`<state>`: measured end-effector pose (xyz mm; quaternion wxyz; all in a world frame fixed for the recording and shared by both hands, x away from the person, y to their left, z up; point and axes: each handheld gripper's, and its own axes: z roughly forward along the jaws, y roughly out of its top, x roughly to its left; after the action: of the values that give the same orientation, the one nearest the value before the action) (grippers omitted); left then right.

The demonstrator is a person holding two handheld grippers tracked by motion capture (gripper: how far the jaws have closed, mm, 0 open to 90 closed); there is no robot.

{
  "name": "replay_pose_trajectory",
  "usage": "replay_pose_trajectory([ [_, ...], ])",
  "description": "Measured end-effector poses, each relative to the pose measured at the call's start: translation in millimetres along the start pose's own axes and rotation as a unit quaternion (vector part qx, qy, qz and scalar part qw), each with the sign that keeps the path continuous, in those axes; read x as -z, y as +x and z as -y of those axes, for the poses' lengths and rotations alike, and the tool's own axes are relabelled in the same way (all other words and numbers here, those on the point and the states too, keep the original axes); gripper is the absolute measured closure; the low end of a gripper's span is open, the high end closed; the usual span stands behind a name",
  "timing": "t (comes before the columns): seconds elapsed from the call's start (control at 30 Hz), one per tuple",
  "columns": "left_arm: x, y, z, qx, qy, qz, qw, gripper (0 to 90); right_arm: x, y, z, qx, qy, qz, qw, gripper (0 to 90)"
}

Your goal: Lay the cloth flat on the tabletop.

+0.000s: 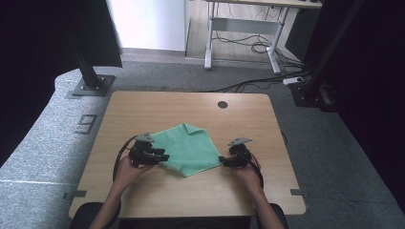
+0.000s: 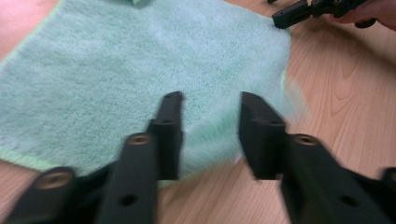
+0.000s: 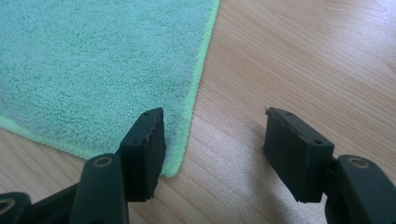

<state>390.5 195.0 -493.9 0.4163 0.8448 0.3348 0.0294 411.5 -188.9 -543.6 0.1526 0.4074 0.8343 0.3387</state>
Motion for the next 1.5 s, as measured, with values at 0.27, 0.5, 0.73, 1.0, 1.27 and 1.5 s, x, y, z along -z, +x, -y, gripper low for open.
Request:
replay_pose_trajectory([
  [0.27, -13.9, -1.1, 10.4, -0.005, 0.05, -0.051, 0.9974, 35.0, 0.2, -1.0, 1.3, 0.001, -0.003, 0.001, 1.0, 35.7],
  [0.5, -25.5, 0.2, 19.5, -0.02, 0.106, -0.098, 0.9893, 29.8, 2.0, -2.1, 2.7, -0.004, 0.002, 0.007, 1.0, 32.5],
  [0.73, -32.1, 5.1, 21.8, -0.015, 0.109, -0.129, 0.9855, 24.2, 8.5, 9.4, 8.3, -0.011, 0.01, 0.017, 0.9997, 31.9],
  [1.0, -34.0, 14.9, 27.9, 0.005, 0.073, -0.149, 0.9861, 13.7, 26.3, 35.3, 28.1, 0.01, 0.009, -0.001, 0.9999, 32.2],
  [1.27, -27.6, 12.0, 21.2, 0.02, 0.057, -0.122, 0.9907, 15.2, 39.9, 53.9, 41.9, 0.035, 0.013, -0.029, 0.9989, 32.9],
  [1.5, -37.7, 9.9, 24.4, 0.023, 0.059, -0.121, 0.9906, 14.7, 42.3, 40.7, 21.5, 0.0, -0.017, -0.047, 0.9988, 32.7],
])
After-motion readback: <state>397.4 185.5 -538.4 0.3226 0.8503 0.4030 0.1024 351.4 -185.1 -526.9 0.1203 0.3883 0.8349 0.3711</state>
